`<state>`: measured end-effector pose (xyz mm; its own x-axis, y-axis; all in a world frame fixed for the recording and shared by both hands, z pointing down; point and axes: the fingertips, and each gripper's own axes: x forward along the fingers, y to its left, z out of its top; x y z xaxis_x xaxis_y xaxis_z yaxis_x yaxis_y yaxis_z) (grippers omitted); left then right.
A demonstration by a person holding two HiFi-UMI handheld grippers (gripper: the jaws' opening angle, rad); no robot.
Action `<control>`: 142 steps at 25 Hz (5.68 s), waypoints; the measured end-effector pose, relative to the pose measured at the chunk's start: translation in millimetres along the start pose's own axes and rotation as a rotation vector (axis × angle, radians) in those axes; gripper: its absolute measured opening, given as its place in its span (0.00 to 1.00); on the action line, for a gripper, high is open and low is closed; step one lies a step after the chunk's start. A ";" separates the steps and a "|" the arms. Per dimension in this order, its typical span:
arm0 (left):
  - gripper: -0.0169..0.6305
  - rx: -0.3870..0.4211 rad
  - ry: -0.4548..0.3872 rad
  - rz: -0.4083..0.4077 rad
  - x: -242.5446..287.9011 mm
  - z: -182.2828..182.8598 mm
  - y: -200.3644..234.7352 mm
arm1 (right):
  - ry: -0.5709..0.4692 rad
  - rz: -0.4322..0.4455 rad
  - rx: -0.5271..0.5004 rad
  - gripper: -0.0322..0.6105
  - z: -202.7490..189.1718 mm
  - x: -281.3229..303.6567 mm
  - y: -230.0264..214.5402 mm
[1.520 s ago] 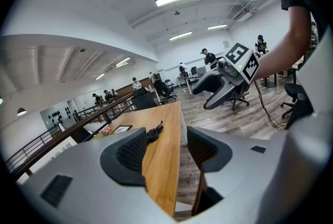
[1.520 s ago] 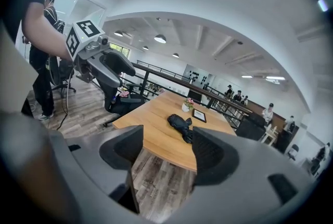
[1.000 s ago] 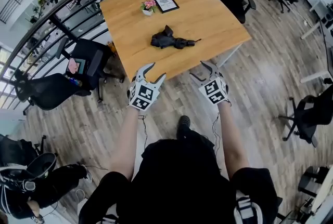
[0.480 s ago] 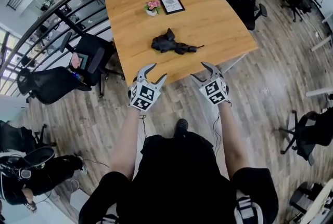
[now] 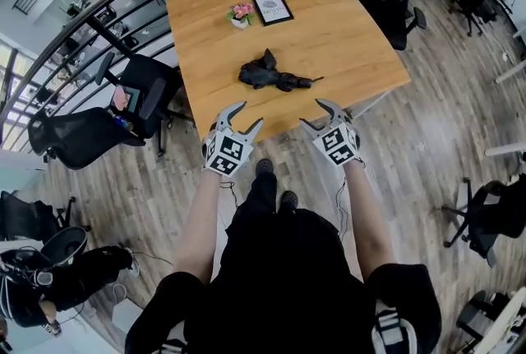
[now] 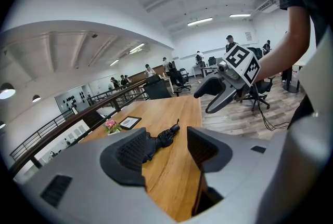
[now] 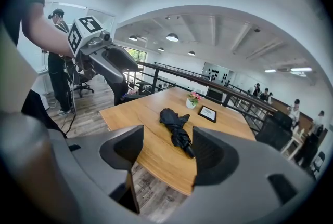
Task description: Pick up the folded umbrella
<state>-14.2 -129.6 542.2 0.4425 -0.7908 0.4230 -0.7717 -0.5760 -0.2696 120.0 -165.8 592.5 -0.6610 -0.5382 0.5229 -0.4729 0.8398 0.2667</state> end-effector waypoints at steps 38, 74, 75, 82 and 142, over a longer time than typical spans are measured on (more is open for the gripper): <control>0.41 -0.018 0.018 -0.277 136.0 -52.2 103.2 | 0.181 -0.101 0.162 0.54 -20.7 125.9 -72.4; 0.49 0.079 0.323 -0.520 228.0 -138.1 73.8 | 0.338 0.279 0.053 0.56 -85.9 228.5 -52.1; 0.49 0.099 0.332 -0.528 229.5 -141.2 71.5 | 0.337 0.291 0.059 0.56 -86.6 229.5 -51.4; 0.50 0.168 0.372 -0.566 241.1 -148.4 67.1 | 0.336 0.391 0.057 0.53 -84.2 231.9 -43.4; 0.34 0.335 0.239 -0.513 195.1 -85.8 76.7 | 0.327 0.271 -0.252 0.40 -38.2 193.5 -44.9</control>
<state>-26.3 -310.3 678.4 0.5733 -0.3527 0.7396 -0.2883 -0.9317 -0.2209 35.6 -304.9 712.7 -0.5046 -0.2812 0.8163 -0.1270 0.9594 0.2520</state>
